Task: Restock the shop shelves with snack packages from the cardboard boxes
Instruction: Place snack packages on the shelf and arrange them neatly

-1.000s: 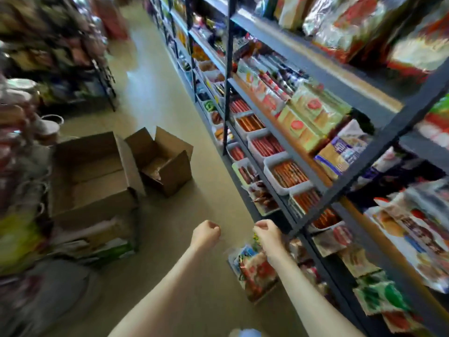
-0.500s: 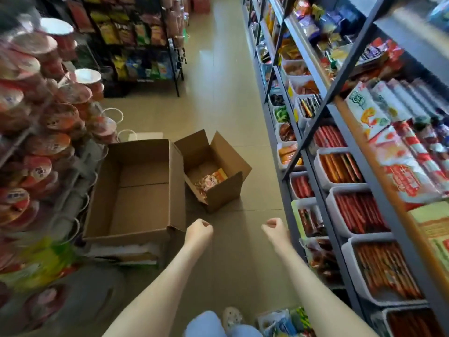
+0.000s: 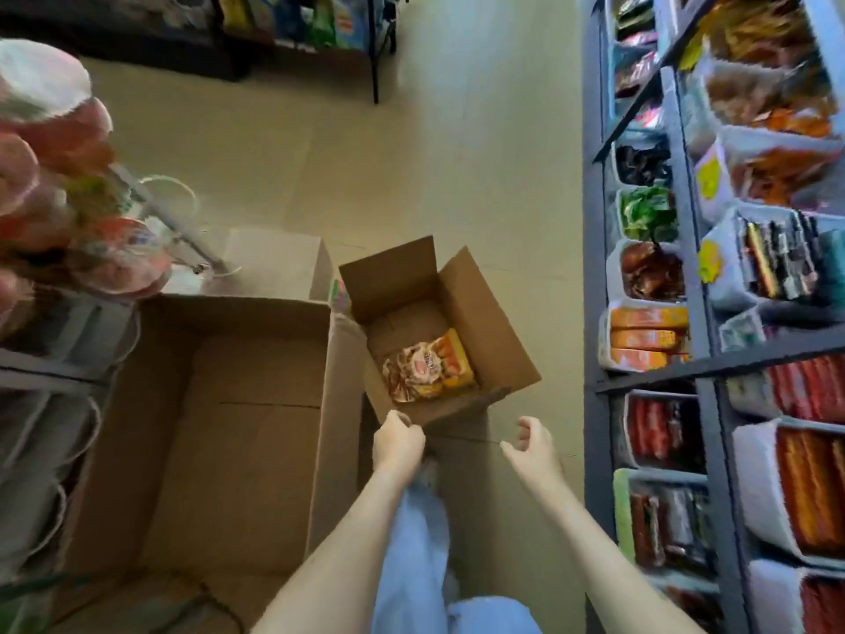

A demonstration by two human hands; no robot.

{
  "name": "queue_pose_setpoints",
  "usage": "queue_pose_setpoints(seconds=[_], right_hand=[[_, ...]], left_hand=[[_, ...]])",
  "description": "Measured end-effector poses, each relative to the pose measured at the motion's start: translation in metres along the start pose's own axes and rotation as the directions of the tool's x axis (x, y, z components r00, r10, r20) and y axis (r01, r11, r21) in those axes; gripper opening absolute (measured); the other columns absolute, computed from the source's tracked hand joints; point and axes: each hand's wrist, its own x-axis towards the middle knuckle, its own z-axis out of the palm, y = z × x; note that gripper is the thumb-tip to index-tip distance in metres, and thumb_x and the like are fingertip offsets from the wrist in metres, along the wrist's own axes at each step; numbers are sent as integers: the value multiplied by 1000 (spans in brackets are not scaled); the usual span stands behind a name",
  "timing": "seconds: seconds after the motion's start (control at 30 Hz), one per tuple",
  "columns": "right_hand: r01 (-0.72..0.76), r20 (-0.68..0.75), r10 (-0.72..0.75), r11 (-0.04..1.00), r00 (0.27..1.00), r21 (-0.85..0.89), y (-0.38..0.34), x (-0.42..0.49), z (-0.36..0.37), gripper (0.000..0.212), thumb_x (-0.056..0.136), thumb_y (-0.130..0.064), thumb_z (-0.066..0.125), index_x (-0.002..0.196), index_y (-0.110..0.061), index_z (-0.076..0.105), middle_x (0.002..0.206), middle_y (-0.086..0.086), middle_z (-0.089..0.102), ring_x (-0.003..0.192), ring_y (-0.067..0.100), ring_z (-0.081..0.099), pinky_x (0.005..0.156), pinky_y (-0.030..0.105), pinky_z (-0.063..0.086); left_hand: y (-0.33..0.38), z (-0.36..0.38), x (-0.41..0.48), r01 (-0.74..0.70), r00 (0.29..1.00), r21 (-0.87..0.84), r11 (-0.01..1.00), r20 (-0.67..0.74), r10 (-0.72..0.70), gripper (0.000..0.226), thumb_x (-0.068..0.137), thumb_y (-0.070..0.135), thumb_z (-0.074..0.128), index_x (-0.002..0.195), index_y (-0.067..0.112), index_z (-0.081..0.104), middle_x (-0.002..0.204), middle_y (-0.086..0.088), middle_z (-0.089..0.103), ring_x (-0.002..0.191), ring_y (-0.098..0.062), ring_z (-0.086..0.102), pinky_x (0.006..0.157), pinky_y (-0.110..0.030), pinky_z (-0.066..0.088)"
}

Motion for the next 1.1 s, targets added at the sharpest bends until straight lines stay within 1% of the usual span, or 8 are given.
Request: queue_pose_setpoints(seconds=[0.1, 0.27, 0.4, 0.5, 0.63, 0.8, 0.93, 1.1], right_hand=[[39, 30, -38, 998, 999, -44, -16, 79, 20, 50, 89, -10, 61, 135, -7, 42, 131, 11, 46, 115, 22, 49, 96, 28, 39], [227, 132, -202, 949, 971, -220, -24, 248, 76, 63, 88, -17, 61, 143, -12, 31, 137, 7, 38, 128, 21, 37, 109, 33, 32], [370, 303, -263, 845, 916, -385, -12, 375, 125, 76, 88, -19, 63, 149, -17, 18, 149, 3, 27, 138, 20, 24, 113, 38, 28], [468, 411, -277, 732, 869, -496, 3, 454, 163, 83, 86, -16, 64, 151, -15, 12, 154, 6, 22, 142, 23, 19, 116, 37, 23], [553, 527, -258, 636, 810, -538, 22, 530, 215, 100, 81, -24, 73, 153, -23, 3, 160, 6, 7, 148, 23, 3, 119, 39, 10], [582, 585, -129, 401, 801, -708, 44, 569, 257, 112, 74, -56, 71, 152, -27, -3, 160, 9, 3, 147, 29, -3, 118, 45, -3], [504, 526, -67, 409, 848, -760, 37, 567, 259, 100, 75, -61, 65, 152, -25, 11, 155, 13, 22, 145, 34, 7, 116, 47, 9], [382, 494, 17, 610, 870, -694, 22, 539, 225, 93, 73, -65, 63, 148, -23, 28, 152, 11, 29, 142, 33, 14, 113, 50, 12]], left_hand=[[20, 19, 70, 71, 997, -21, 997, -35, -72, 23, 95, 16, 45, 117, 14, 52, 114, -7, 58, 94, -21, 54, 78, -30, 45], [17, 82, 209, 231, 972, -165, 959, -8, -235, 37, 97, 16, 46, 133, 15, 45, 131, -8, 53, 115, -27, 54, 99, -36, 47], [-6, 142, 317, 378, 924, -277, 883, 46, -381, 41, 87, 28, 54, 123, 10, 53, 114, -14, 64, 104, -32, 62, 89, -33, 52], [-26, 182, 379, 537, 835, -492, 685, 193, -516, 40, 89, 25, 60, 121, 1, 56, 100, -17, 64, 87, -27, 65, 76, -32, 55], [-51, 230, 440, 624, 759, -653, 430, 374, -533, 50, 95, 24, 57, 140, 9, 41, 136, -14, 50, 121, -27, 52, 103, -36, 45], [-74, 268, 483, 569, 755, -804, 170, 429, -497, 75, 86, 43, 66, 146, 15, 31, 140, -13, 47, 130, -30, 43, 105, -41, 38], [-79, 276, 485, 408, 789, -890, 203, 232, -569, 93, 81, 26, 75, 148, 30, 10, 143, -6, 42, 130, -30, 44, 109, -50, 36], [-78, 234, 450, 328, 847, -877, 350, 110, -520, 91, 74, 21, 80, 146, 29, 25, 132, -6, 52, 119, -29, 53, 102, -49, 44]])
